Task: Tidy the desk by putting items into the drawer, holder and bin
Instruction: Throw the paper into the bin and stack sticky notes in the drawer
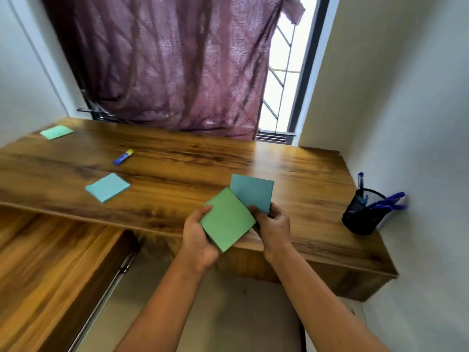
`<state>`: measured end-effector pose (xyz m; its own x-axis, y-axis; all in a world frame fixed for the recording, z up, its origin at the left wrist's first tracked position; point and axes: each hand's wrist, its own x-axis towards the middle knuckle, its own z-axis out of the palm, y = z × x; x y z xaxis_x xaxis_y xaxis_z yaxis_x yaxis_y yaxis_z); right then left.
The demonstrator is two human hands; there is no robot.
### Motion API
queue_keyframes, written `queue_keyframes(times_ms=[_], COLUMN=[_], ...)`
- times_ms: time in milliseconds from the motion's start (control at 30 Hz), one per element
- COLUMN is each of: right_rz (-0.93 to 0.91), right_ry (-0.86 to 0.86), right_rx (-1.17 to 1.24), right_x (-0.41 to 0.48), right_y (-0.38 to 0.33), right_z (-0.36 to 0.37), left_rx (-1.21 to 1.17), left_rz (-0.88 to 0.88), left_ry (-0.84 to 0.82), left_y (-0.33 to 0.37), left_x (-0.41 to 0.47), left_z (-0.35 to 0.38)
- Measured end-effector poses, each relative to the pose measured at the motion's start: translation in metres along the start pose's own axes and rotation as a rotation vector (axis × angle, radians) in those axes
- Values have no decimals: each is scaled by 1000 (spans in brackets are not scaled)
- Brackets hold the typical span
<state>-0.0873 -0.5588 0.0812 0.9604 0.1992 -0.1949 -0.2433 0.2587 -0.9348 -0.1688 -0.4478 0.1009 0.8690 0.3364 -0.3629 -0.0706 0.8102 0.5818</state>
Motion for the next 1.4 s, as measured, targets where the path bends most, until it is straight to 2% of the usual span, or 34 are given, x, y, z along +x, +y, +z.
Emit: queue_keyframes(times_ms=[67,200,367,533,600,700,800,933,1067,1167,1300,1400], right_rz=[6,117,262,337,336,324,267,154,136,103,38,63], right_ry=[-9,-144,-283,-498,-564,-565,-553,-597,-632,-650,-715,-739], right_rx=[-21,-15,-239,-367,-450,-639,-881,-1208,-1440,-1483,-1699,-1772], right_x=[-9,-32,-71,-114,-134,-159,-175,-195,-210,-217,-219,-218], right_y=[6,21,51,103,124,159,190,207,215,219,231,244], right_z=[13,54,114,191,225,269,302,318,316,318,325,329], left_rx=[18,38,62,107,146,256,309,400,643,824,949,914], left_rz=[12,32,94,65,55,20,22,9,-115,-195,-234,-239], left_ry=[63,170,296,409,489,602,642,638,553,464,275,287], left_y=[11,47,99,165,195,238,266,284,286,284,276,272], left_x=[-13,-36,-69,-116,-136,-160,-173,-169,-151,-137,-118,-110], left_z=[-18,-61,-139,-232,-274,-335,-380,-408,-415,-419,-423,-432])
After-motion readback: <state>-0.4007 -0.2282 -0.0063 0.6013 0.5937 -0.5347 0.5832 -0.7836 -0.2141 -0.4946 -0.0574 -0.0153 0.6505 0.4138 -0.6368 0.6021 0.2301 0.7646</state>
